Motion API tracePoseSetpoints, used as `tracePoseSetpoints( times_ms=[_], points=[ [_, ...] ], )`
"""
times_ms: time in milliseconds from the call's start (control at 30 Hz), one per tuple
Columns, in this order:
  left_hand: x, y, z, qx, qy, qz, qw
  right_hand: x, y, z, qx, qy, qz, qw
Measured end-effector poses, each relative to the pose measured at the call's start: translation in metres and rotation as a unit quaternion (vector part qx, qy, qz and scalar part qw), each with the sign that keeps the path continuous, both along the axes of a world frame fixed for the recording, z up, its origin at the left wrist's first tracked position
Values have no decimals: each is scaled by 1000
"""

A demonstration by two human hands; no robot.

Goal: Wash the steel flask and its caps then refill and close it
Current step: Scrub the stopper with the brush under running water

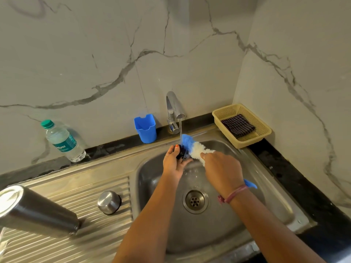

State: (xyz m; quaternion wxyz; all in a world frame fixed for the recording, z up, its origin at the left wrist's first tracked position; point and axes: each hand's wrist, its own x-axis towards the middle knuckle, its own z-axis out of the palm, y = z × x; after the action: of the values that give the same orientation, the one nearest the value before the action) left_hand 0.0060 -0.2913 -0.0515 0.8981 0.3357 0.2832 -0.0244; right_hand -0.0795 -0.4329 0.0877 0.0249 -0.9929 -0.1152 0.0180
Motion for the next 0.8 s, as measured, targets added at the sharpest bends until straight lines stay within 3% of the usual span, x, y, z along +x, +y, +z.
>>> tracePoseSetpoints(
  times_ms=[200,367,600,800],
  points=[
    [-2,4,-4,-41,3,47,998,-5,-9,6,11,-12,15,1000],
    [1,-3,-4,-6,-22,28,999,0,-1,7,-6,6,-16,1000],
    [-3,6,-10,1,-32,-4,999,6,-15,-3,49,4,-4,999],
    [-5,-3,-5,-86,-42,26,995,6,-19,2,30,-5,-6,1000]
  ],
)
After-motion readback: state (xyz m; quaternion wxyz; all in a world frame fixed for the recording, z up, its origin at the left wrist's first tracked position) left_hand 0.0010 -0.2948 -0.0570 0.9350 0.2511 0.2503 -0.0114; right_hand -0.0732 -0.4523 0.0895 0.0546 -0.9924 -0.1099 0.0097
